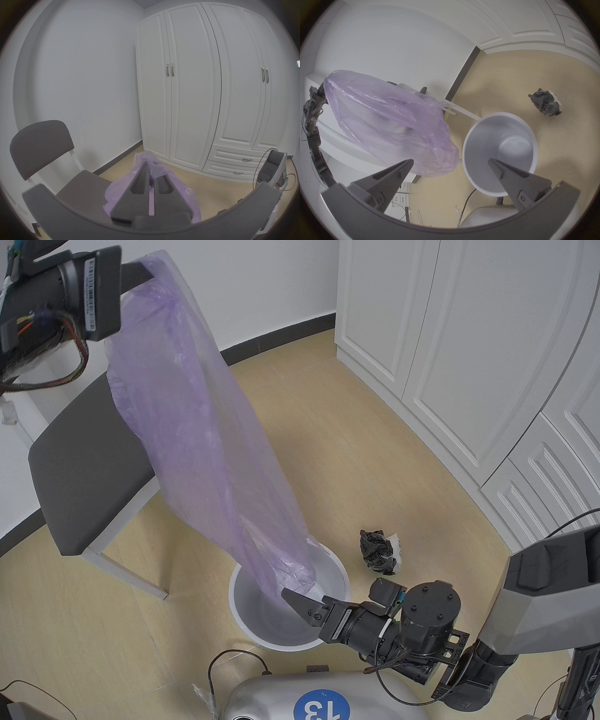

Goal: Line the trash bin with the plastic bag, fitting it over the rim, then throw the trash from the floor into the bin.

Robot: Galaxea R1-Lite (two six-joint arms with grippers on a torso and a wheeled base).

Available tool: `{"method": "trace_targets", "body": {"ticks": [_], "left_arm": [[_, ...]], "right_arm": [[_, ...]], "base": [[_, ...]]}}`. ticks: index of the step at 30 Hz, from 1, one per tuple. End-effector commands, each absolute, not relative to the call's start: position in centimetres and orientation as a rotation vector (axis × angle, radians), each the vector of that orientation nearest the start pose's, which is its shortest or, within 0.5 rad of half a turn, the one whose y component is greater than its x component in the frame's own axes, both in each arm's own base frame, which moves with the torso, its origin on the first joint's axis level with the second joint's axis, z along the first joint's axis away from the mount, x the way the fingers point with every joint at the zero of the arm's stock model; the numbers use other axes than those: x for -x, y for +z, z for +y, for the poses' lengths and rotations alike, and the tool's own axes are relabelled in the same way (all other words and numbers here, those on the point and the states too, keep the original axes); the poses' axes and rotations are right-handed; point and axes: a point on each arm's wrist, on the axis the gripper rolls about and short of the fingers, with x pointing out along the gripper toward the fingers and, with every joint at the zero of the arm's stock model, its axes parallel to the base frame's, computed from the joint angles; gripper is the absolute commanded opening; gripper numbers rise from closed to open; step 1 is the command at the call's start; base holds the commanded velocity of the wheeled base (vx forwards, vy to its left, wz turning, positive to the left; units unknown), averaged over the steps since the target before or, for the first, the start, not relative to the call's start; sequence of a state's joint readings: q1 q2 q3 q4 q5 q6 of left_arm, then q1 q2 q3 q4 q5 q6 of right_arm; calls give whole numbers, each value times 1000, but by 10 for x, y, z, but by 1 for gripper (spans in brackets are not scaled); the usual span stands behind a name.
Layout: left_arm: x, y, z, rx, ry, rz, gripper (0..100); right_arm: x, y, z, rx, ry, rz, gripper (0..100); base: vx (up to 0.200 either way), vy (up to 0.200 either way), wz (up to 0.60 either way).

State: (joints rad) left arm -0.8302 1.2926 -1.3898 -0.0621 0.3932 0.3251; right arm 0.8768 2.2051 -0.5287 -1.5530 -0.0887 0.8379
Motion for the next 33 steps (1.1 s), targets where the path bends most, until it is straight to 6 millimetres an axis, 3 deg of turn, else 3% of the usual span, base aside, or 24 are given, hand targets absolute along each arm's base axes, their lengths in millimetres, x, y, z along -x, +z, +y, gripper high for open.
{"method": "trace_targets", "body": {"ticks": [1, 15, 16, 23, 28, 33], "left_arm": [[-131, 394, -131, -231, -410, -193, 0], [-126, 394, -126, -226, -409, -199, 0], [-127, 394, -125, -227, -408, -197, 0], [-126, 387, -122, -244, -401, -180, 0], [-122, 385, -118, -248, -401, -179, 0], [-122, 380, -117, -279, -407, -140, 0]], "right_arm": [[-226, 49, 264, -753, 703, 393, 100], [-230, 49, 258, -730, 681, 376, 100], [-230, 50, 258, -725, 683, 372, 0], [-235, 62, 245, -671, 669, 314, 0], [-234, 94, 226, -661, 673, 216, 0], [-237, 113, 205, -631, 667, 147, 0]], "base": [[0, 0, 0], [0, 0, 0], [0, 0, 0], [0, 0, 0], [0, 0, 0], [0, 0, 0]]}}
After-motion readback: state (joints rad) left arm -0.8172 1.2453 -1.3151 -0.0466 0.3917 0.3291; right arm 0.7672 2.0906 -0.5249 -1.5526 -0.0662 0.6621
